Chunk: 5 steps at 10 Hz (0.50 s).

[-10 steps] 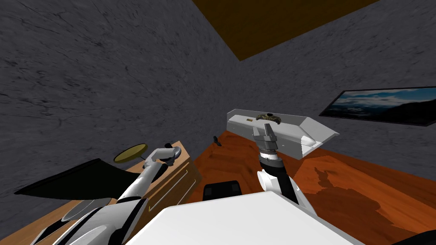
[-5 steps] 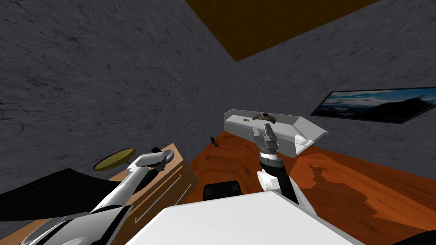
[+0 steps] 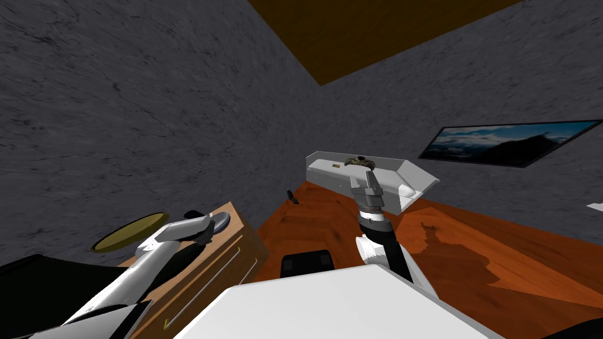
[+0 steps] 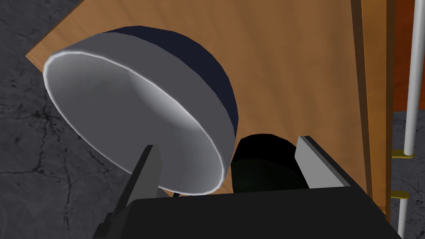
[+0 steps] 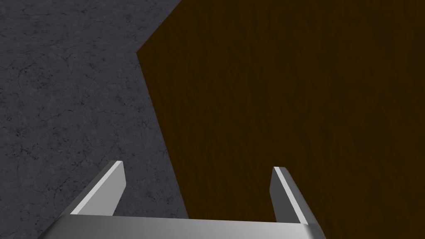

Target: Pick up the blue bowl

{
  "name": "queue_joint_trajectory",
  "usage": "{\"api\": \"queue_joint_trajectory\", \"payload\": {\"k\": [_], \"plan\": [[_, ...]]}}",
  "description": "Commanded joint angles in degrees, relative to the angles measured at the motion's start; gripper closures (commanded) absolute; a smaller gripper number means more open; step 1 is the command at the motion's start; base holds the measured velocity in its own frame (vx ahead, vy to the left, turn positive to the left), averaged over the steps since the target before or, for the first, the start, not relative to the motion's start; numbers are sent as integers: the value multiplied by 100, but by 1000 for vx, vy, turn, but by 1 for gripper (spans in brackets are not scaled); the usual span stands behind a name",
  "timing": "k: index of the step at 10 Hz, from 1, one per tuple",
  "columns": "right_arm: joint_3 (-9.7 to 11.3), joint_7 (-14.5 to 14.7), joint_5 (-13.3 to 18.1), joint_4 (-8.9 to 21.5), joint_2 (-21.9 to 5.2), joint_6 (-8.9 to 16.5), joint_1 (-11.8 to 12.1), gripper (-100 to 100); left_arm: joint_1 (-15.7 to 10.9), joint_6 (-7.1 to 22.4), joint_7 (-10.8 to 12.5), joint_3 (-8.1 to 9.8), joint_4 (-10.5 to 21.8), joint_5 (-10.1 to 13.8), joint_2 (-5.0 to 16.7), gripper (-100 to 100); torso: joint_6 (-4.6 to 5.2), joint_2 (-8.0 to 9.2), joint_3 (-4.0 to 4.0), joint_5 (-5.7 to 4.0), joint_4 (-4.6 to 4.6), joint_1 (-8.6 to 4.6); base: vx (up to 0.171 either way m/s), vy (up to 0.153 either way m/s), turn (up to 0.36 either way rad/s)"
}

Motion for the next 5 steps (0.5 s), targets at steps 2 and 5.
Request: {"api": "queue_joint_trajectory", "payload": {"k": [2, 5], "plan": [[0, 0, 0, 0, 0, 0, 0, 0, 82, -380, -279, 77, 435, 388, 346, -100, 0, 0, 0, 3, 0, 12, 30, -82, -62], [0, 0, 0, 0, 0, 0, 0, 0, 82, -439, -285, 81, 430, 539, 429, -100, 0, -1, -1, 3, -1, 14, 18, -55, -8]]}}
